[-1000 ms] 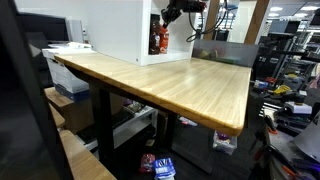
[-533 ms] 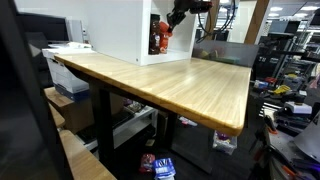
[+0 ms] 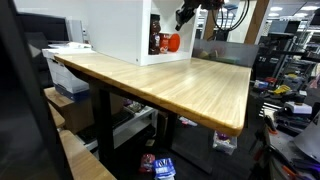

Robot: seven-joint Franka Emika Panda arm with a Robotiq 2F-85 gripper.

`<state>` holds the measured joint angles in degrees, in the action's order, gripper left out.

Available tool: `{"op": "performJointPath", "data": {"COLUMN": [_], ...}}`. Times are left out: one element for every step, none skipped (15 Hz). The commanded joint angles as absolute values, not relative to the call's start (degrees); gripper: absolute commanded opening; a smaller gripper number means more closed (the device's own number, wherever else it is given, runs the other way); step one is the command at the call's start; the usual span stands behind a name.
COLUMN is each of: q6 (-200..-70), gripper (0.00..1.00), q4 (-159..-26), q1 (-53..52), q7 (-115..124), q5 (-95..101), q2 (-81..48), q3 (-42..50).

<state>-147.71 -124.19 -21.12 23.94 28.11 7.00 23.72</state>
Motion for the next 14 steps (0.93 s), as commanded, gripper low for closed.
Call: {"op": "performJointPath", "data": {"q6": [-147.4,-148.0,-148.5,-148.7,-149.2,-149.8,-150.8,-152.5,-153.9,-155.9,-157.0,-158.5,-160.6,-161.9], "gripper": [0.00,0.00,0.00,0.00,0.26,0.27,0.31,0.37,0.41,0.48,0.54,0.60,0.67,0.71], "q4": [-129.2,-130.1,-130.8,-131.4,-132.0,-132.5,-132.9,-133.2,-133.4,-133.6,-133.8,-133.9,-134.1,-133.9], "q1": [-9.6,-7.7,-6.2,-4.9,-3.6,-2.3,-1.4,-0.4,0.4,1.4,2.0,2.8,3.5,1.8], "q7": [22.0,21.9,21.8,22.1,22.5,22.5,22.8,23.1,23.5,23.8,23.6,23.8,23.2,24.6], "q5": [25.2,24.5,24.2,23.7,23.8,23.3,23.5,23.7,23.9,23.9,23.8,24.2,24.0,25.5], "q2": [10.8,11.0,11.2,11.4,11.6,11.8,12.0,12.1,12.0,11.7,11.6,11.4,10.8,10.2], "q3": [12.5,10.7,9.2,7.8,6.7,5.5,4.7,4.0,3.5,2.9,2.6,2.2,2.0,4.1]}}
